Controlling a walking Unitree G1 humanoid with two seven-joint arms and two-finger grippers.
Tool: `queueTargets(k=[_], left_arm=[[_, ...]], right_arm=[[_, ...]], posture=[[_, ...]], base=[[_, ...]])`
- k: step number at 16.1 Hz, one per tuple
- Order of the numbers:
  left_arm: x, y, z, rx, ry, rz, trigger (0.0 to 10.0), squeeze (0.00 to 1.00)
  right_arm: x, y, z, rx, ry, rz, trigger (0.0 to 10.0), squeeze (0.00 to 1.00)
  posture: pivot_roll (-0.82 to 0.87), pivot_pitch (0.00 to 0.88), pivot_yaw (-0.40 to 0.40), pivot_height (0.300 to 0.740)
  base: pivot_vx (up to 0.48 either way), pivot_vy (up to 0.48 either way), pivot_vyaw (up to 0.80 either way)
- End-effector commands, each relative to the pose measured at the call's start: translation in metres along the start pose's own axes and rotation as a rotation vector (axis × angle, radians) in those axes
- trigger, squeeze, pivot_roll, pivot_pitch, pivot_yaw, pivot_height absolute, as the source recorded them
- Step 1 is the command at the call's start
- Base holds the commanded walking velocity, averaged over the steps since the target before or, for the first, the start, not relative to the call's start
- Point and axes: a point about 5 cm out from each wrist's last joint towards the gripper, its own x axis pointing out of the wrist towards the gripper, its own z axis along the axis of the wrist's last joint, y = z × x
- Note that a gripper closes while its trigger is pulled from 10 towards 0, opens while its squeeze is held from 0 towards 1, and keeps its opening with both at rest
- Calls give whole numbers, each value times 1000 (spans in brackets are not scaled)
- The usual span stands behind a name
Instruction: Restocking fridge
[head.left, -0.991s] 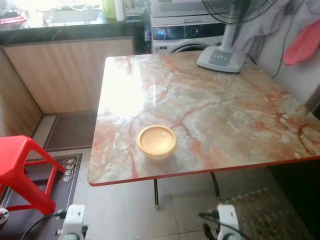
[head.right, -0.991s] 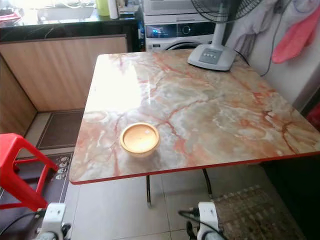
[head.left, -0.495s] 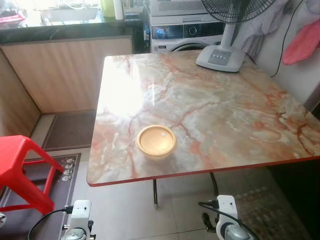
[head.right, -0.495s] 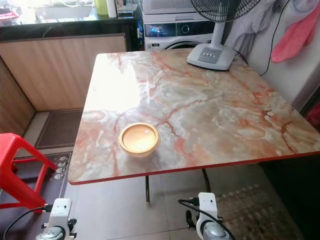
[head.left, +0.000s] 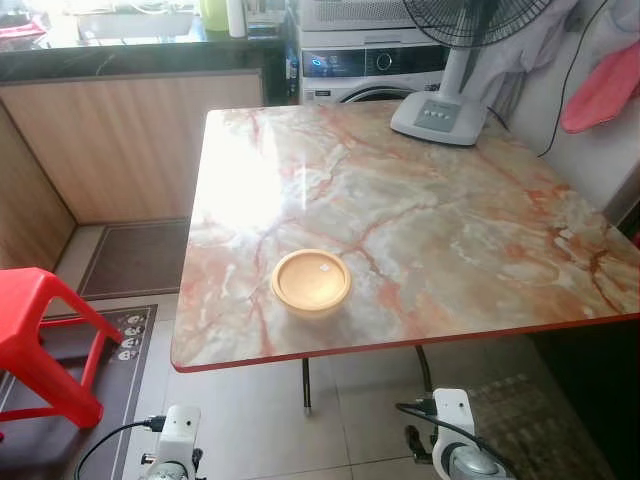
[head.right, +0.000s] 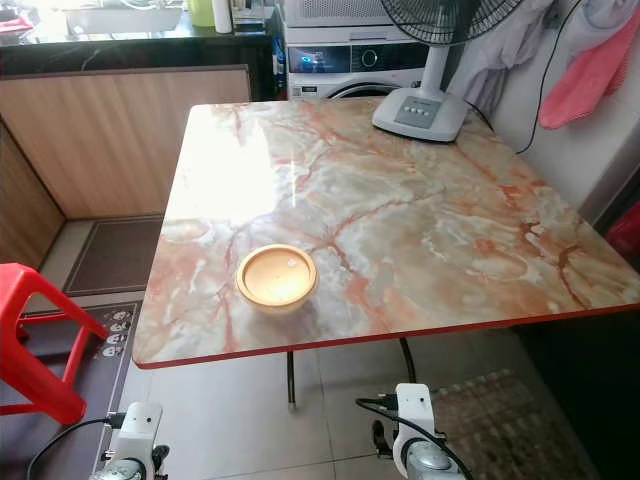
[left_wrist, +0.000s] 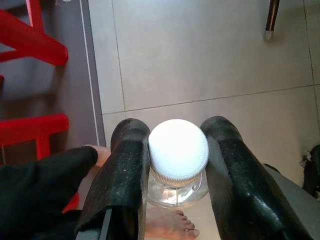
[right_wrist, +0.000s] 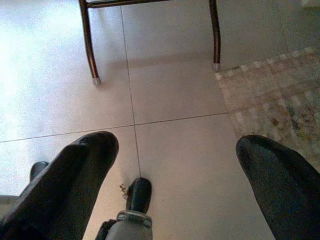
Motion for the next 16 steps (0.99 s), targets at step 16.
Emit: queueTargets(k=[16], left_arm=[[-3, 5, -19, -31, 66, -13, 10000, 0]], right_arm=[[0, 2, 0, -23, 27, 24, 10000, 0]], posture=[[88, 0, -35, 740]], base=[[0, 0, -434]])
